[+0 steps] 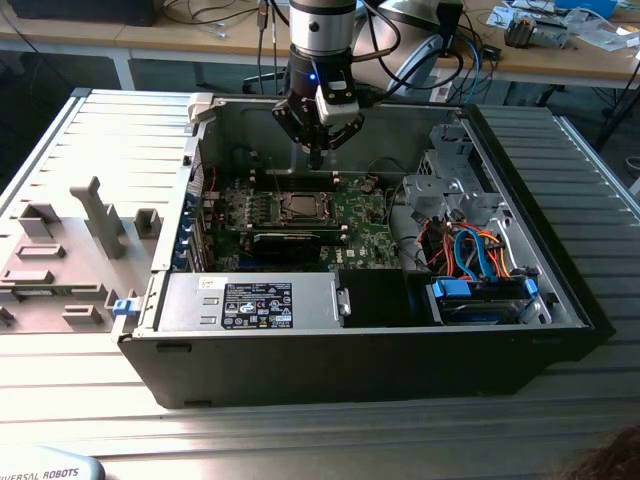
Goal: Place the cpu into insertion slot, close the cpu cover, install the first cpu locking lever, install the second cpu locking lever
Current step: 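Install the first cpu locking lever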
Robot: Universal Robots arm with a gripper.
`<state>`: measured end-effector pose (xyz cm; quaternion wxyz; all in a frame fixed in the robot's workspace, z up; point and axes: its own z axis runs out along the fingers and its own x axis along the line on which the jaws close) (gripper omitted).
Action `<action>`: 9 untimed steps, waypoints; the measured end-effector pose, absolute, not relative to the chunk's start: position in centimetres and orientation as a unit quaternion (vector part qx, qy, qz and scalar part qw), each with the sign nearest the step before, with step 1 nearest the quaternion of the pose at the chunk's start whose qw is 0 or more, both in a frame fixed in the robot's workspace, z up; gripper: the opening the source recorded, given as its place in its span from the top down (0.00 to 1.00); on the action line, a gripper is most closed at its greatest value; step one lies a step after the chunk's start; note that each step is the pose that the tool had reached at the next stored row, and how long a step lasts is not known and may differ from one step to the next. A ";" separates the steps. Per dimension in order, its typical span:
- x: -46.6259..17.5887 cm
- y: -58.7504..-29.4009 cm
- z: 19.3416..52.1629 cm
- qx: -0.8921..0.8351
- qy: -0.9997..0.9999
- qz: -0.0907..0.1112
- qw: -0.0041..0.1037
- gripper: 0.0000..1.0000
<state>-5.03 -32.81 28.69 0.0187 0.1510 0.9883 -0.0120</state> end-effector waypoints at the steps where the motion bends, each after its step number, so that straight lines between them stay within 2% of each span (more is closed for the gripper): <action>1: -5.0 -32.8 28.7 0.151 0.988 -0.012 0.019 0.89; 9: -5.0 -32.8 28.7 0.147 0.989 -0.012 0.019 0.89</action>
